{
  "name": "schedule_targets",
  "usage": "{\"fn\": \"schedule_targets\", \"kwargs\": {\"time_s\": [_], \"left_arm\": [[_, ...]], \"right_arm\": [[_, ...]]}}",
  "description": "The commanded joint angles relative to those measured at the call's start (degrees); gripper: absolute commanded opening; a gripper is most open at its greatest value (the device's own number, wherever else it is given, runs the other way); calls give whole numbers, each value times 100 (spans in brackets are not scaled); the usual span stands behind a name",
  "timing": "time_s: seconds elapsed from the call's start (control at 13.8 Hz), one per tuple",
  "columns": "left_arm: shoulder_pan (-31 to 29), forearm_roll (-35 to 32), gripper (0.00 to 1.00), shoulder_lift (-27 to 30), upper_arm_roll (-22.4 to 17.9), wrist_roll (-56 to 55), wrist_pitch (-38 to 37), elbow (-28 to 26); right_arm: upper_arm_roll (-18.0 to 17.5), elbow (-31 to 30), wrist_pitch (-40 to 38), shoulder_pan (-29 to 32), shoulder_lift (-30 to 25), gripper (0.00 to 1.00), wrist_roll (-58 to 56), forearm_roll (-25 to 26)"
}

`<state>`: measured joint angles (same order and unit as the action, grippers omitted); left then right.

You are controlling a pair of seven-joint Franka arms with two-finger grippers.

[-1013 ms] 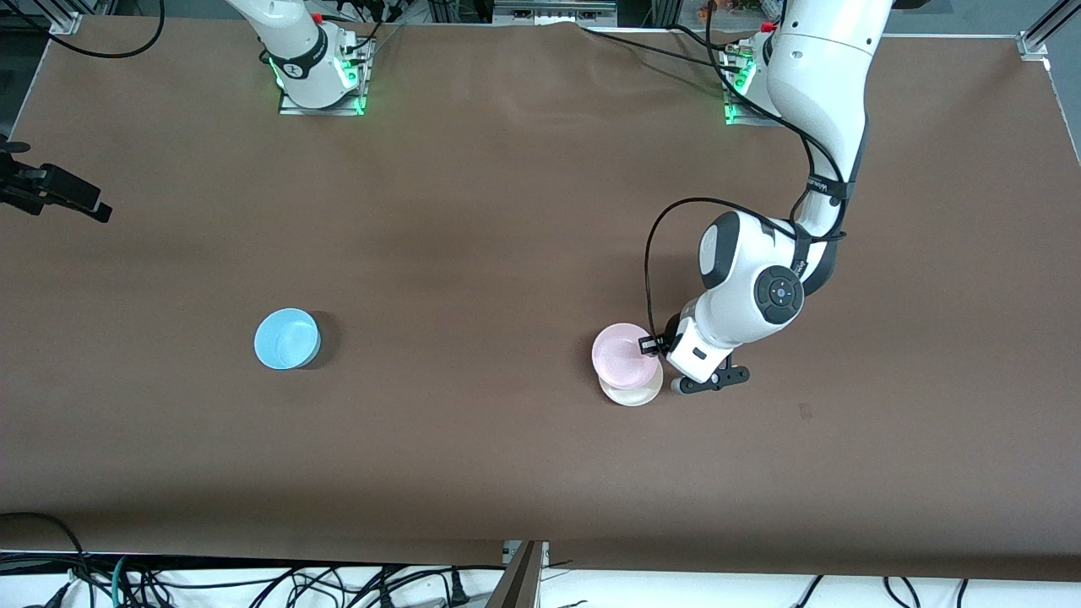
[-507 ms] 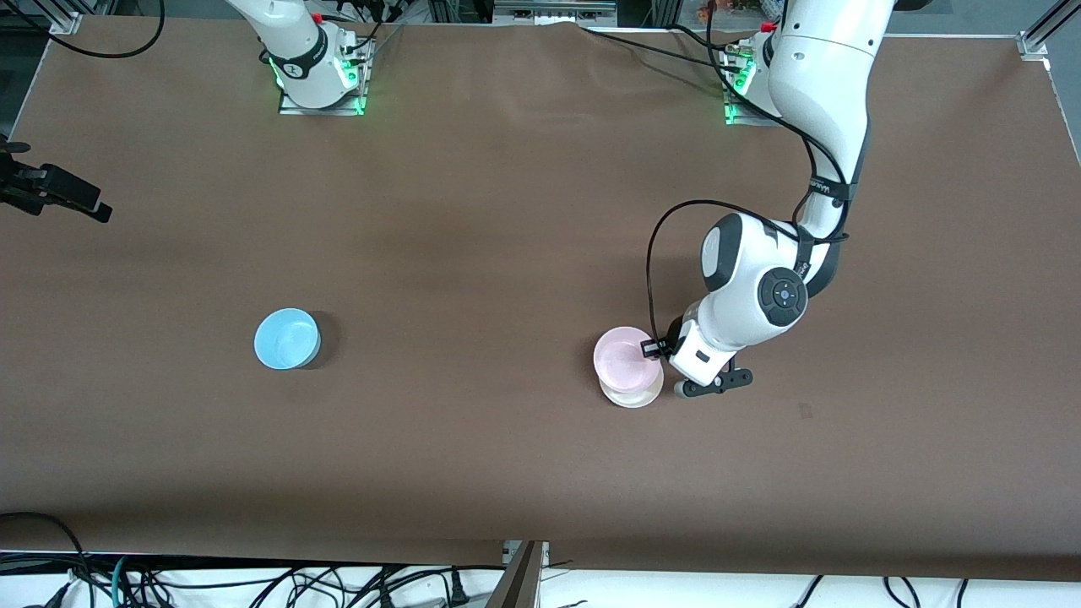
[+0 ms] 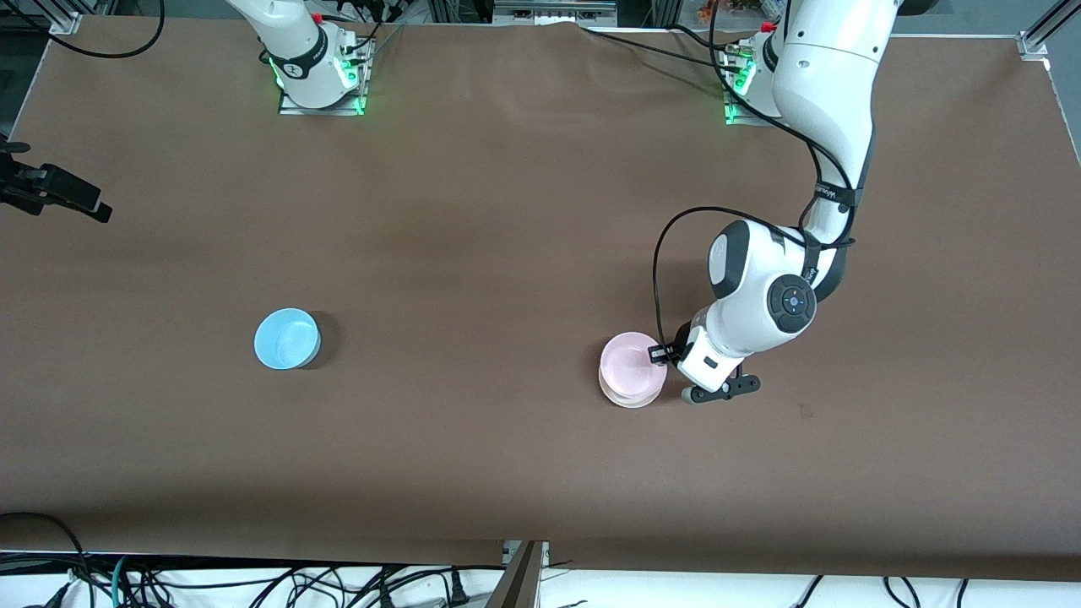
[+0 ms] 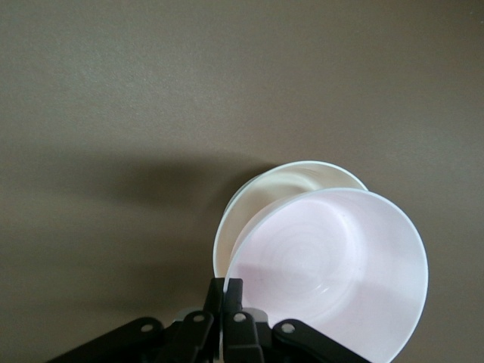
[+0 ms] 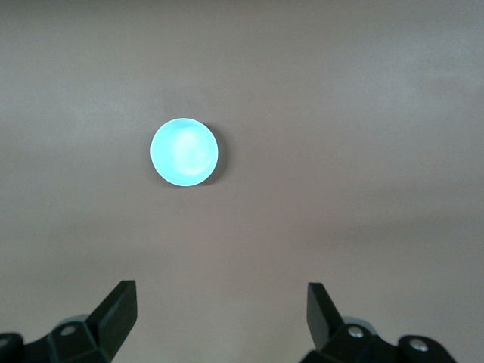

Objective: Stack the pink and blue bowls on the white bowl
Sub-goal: 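Lower the pink bowl into the white bowl and open the left gripper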

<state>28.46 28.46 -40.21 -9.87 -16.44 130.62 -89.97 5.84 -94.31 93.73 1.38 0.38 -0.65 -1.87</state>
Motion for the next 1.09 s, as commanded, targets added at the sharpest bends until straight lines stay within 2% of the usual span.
{"fn": "schedule_targets", "kwargs": {"time_s": [0.0, 0.51, 0.58, 0.65, 0.8, 0.87, 1.01], "left_arm": [[-16, -34, 0, -136, -15, 106, -10, 191], [-7, -16, 0, -329, -15, 18, 16, 349], [-7, -16, 4, -330, -15, 18, 51, 340], [-7, -16, 28, -330, -24, 18, 52, 340], [-16, -16, 93, -312, -33, 44, 52, 349], [-42, -8, 100, -269, -42, 45, 17, 349], [-147, 36, 100, -128, -42, 36, -88, 393]], "right_arm": [[5, 115, -92, 2, 41, 99, 12, -6], [5, 115, -92, 2, 41, 100, 3, -6], [5, 115, -92, 2, 41, 99, -14, -6], [5, 115, -83, 2, 41, 99, -23, -6], [5, 115, -83, 2, 41, 99, -14, -6], [5, 115, -83, 2, 41, 100, 3, -6], [5, 115, -92, 2, 41, 99, 12, -6]]}}
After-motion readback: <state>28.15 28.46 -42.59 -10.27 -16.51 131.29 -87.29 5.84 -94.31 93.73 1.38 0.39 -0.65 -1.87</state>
